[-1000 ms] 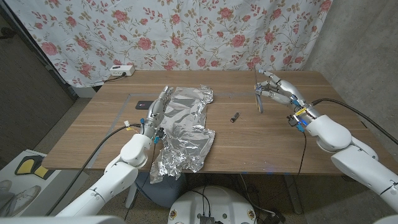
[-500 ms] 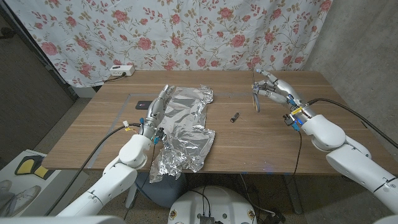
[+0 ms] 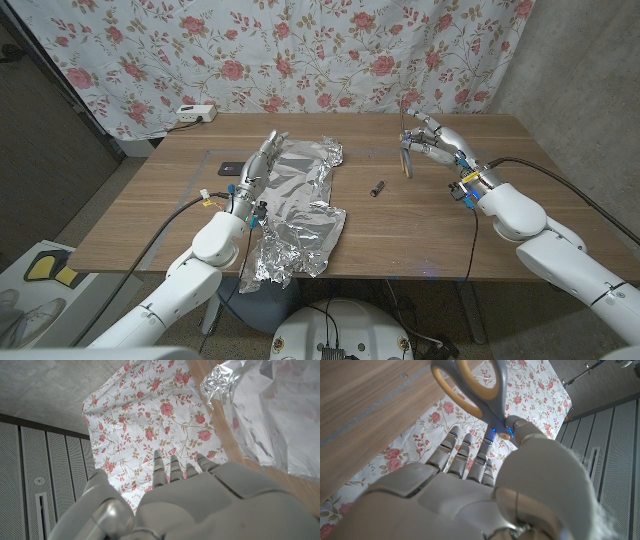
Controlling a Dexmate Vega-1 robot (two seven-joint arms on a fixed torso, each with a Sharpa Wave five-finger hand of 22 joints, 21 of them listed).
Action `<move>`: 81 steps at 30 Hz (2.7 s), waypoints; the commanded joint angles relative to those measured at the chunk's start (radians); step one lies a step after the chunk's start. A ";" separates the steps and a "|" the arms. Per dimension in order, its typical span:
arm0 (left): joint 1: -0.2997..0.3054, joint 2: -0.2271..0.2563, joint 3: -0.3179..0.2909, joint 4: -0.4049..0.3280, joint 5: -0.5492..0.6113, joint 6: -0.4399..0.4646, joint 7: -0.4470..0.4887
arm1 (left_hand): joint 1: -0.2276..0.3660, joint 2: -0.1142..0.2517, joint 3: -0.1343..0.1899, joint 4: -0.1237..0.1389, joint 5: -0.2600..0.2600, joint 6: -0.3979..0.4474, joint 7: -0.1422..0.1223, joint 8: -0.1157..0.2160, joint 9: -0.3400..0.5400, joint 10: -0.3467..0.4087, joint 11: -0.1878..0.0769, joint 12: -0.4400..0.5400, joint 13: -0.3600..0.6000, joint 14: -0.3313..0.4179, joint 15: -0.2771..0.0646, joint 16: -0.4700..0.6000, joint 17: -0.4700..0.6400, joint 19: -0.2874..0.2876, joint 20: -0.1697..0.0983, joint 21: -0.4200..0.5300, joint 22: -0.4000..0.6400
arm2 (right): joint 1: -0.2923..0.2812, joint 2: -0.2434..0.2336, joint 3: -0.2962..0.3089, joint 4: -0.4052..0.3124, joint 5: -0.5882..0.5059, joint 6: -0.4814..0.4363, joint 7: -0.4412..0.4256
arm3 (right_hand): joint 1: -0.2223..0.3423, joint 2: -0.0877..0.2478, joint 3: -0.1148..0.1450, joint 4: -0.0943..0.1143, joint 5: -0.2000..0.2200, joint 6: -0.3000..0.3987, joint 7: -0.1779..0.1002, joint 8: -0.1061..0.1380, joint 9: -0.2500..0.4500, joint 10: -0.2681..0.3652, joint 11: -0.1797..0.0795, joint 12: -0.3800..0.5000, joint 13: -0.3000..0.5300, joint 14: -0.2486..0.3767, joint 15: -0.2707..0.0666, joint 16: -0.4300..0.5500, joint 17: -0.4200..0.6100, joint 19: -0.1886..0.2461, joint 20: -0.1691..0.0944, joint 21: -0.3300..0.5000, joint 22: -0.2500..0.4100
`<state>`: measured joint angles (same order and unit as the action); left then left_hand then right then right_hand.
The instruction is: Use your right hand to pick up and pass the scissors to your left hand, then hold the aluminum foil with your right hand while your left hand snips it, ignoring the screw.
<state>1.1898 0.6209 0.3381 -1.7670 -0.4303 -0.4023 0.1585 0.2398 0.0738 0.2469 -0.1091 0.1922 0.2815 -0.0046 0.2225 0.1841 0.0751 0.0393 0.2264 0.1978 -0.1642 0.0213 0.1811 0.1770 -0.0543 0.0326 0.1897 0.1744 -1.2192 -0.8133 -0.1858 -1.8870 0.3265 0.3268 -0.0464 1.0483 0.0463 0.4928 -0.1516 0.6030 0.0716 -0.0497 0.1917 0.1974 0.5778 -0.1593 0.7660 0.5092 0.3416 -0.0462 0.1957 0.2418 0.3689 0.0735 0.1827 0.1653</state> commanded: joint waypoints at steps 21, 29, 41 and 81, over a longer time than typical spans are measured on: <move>0.012 0.012 0.021 -0.081 0.040 0.065 0.007 | 0.057 0.016 0.026 -0.033 -0.010 0.078 -0.003 0.015 0.004 -0.015 0.003 -0.001 0.005 -0.011 0.013 0.000 0.001 -0.010 0.016 0.002 0.002 | 0.006 0.014 -0.035 0.002 0.017 0.021 -0.018 | -0.009 0.003 0.022 0.001 0.016 0.011 -0.007 0.003 0.002 0.022 -0.028 0.015 0.053 -0.005 -0.158 0.002 -0.001 0.000 -0.001 0.005 0.002; 0.010 0.035 0.035 -0.164 0.146 0.149 0.072 | 0.120 0.038 0.061 -0.059 -0.005 0.098 -0.025 0.016 0.005 -0.032 0.001 -0.005 0.006 -0.019 0.027 0.000 0.001 -0.011 0.029 0.002 0.001 | 0.009 0.028 -0.044 -0.002 0.025 0.028 -0.021 | -0.012 0.002 0.026 0.001 0.020 0.012 -0.007 0.003 0.002 0.021 -0.026 0.018 0.053 -0.005 -0.158 0.002 -0.001 0.000 -0.001 0.005 0.003; 0.030 0.067 0.039 -0.237 0.150 0.208 0.068 | 0.177 0.036 0.085 -0.073 -0.004 0.135 -0.039 0.026 0.006 -0.037 0.004 -0.005 0.007 -0.020 0.037 0.001 0.000 -0.010 0.044 0.002 0.000 | 0.036 0.039 -0.063 0.008 0.044 0.029 0.000 | -0.017 0.000 0.033 0.001 0.026 0.019 -0.011 0.004 0.002 0.019 -0.029 0.021 0.052 -0.006 -0.157 0.002 -0.002 -0.010 0.008 0.002 0.003; -0.069 0.024 0.168 -0.213 0.426 0.286 0.144 | 0.328 0.016 0.138 -0.075 -0.013 0.285 -0.093 0.055 0.005 -0.037 -0.024 0.005 0.008 -0.032 0.032 0.006 0.000 0.002 0.035 0.006 -0.001 | 0.078 0.072 -0.125 0.020 0.080 0.023 0.028 | -0.028 -0.005 0.041 0.001 0.039 0.026 -0.022 0.003 0.002 0.007 -0.028 0.027 0.048 -0.019 -0.158 0.002 -0.003 -0.023 0.021 0.003 0.003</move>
<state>1.1646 0.6679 0.4511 -2.0033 -0.1086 -0.1120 0.2910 0.5346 0.0953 0.3719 -0.1827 0.1847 0.5254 -0.0888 0.2632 0.1886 0.0287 0.0317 0.2220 0.2022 -0.1716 0.0609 0.1818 0.1771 -0.0662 0.0659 0.1896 0.1722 -1.1616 -0.7578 -0.2860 -1.8862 0.4001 0.3464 -0.0293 1.0205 0.0339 0.5181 -0.1624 0.6377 0.0911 -0.0697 0.1917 0.1974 0.5671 -0.1700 0.7844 0.5092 0.3254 -0.0407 0.1958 0.2370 0.3511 0.0912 0.1828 0.1652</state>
